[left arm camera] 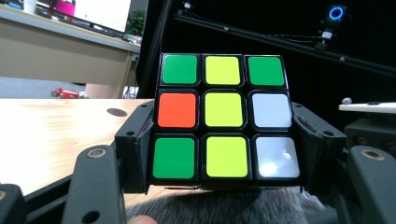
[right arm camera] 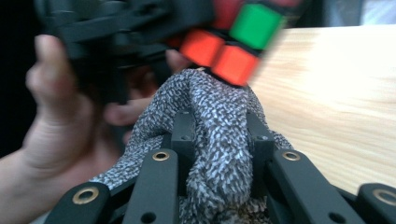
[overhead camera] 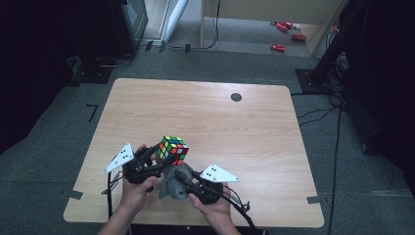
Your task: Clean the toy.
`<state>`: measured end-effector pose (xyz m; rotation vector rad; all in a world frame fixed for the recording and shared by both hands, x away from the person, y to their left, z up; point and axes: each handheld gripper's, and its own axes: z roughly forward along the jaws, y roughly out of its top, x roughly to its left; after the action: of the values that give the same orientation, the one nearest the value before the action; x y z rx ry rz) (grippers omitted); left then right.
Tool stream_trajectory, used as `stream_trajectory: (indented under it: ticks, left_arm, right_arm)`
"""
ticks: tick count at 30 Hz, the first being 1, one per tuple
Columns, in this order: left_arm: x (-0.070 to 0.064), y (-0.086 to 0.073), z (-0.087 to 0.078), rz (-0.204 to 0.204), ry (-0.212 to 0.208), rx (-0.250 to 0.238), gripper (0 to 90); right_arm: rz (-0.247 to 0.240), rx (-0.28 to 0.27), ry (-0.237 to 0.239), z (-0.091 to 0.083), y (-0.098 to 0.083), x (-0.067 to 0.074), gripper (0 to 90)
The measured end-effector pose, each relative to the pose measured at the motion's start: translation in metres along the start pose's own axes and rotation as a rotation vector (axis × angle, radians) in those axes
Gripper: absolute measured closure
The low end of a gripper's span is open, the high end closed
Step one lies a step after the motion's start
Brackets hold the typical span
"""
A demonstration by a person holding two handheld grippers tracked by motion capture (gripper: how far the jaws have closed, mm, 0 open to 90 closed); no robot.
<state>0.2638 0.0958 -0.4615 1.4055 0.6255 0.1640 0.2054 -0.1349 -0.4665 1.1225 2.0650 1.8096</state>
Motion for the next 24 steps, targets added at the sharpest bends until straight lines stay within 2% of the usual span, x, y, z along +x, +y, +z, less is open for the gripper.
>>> stream_trajectory:
  ticks: [4,10,13,17,19,22,24]
  left_arm:
    - [-0.006,-0.003,0.005,0.023,-0.007,0.016,34.7]
    - [-0.003,0.000,0.000,0.018,0.004,-0.004,34.7]
    - [-0.001,0.002,-0.002,0.012,0.012,-0.022,34.7]
    - [0.001,0.001,-0.003,-0.004,0.013,-0.021,34.7]
    - [-0.001,0.000,-0.001,-0.003,0.008,-0.014,34.7]
    - [-0.003,-0.002,0.002,0.010,0.005,0.000,34.7]
    - [-0.003,-0.002,0.001,0.012,0.010,0.003,34.7]
  right_arm:
    - [0.046,0.014,0.061,0.005,0.002,0.006,71.5]
    - [0.139,-0.010,0.056,0.000,0.005,-0.006,71.3]
    - [0.141,-0.012,0.033,-0.002,0.004,-0.011,71.2]
    - [0.161,0.007,-0.007,0.000,0.001,-0.014,71.2]
    - [0.166,0.022,0.000,0.003,-0.002,-0.013,71.1]
    - [0.142,0.039,0.039,0.007,-0.003,-0.007,70.2]
    - [0.125,0.034,0.036,0.006,-0.002,-0.005,70.0]
